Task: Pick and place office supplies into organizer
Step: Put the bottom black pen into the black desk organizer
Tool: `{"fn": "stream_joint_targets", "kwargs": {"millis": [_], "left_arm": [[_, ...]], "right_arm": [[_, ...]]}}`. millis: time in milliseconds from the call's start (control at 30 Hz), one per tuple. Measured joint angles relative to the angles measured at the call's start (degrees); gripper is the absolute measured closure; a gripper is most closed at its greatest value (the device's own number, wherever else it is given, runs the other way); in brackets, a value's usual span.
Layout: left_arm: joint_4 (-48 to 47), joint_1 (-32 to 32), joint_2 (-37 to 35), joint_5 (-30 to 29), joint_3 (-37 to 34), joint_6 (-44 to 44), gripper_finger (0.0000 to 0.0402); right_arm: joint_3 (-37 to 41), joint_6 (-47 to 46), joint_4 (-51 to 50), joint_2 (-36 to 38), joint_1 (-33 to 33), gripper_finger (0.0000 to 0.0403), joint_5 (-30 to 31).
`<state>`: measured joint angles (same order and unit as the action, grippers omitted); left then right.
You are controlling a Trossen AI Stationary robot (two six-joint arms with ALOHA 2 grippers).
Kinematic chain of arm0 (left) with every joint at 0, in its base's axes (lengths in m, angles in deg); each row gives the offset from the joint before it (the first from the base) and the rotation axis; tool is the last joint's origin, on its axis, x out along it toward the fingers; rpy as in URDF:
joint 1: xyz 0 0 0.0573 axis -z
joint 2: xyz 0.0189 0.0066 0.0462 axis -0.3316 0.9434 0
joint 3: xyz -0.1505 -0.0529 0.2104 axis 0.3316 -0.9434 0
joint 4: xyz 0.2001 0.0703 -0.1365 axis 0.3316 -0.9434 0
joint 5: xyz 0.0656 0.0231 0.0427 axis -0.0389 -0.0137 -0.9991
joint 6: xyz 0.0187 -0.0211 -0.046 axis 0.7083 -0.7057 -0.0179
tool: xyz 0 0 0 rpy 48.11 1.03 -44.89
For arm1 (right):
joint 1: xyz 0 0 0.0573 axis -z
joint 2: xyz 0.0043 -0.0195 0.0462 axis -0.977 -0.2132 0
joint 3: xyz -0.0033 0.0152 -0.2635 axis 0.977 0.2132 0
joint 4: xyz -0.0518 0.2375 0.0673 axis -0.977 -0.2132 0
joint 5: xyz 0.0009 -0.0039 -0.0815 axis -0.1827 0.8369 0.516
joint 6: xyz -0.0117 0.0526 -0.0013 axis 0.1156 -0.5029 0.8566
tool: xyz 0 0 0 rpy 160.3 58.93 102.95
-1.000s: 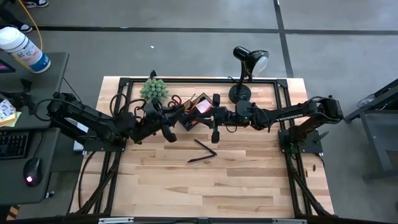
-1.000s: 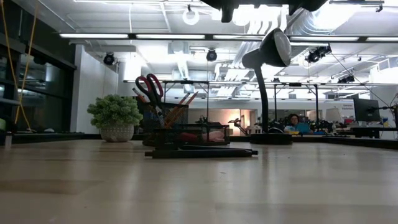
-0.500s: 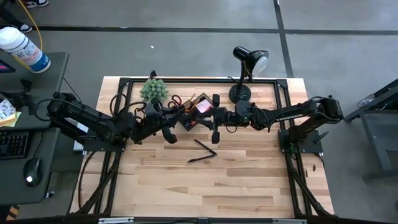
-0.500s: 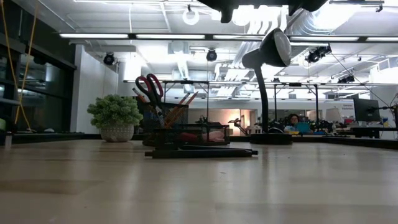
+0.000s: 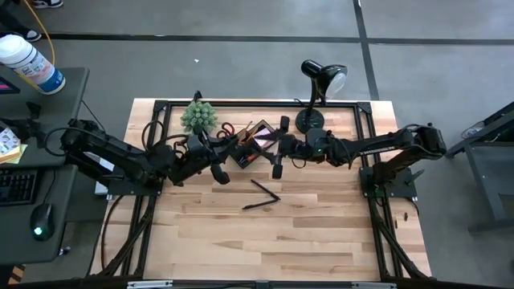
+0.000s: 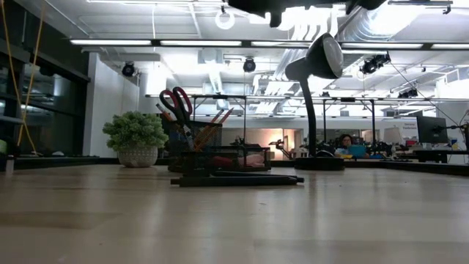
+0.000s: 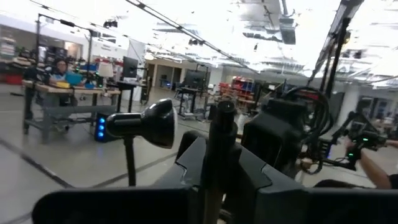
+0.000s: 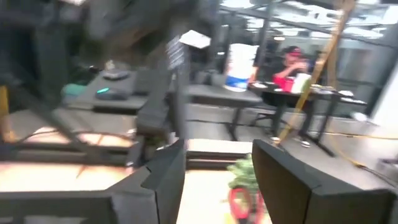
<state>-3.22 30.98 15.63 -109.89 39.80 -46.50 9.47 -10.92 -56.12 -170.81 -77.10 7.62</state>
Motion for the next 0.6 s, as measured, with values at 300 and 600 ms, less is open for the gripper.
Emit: {"fn": "stream_joint_targets", "kwargs": {"millis": [300, 600], "left_arm": [[-0.54, -0.04, 0.0, -4.72, 0.02, 4.73, 0.0376], [-8.13, -5.65, 0.0, -3.99, 0.02, 8.51, 0.0381]], "right_arm": [[0.0, -3.1, -10.45, 8.96, 1.52, 0.0217, 8.28], [0.0, -4.99, -14.76, 12.42, -1.22, 0.0217, 8.1]]}}
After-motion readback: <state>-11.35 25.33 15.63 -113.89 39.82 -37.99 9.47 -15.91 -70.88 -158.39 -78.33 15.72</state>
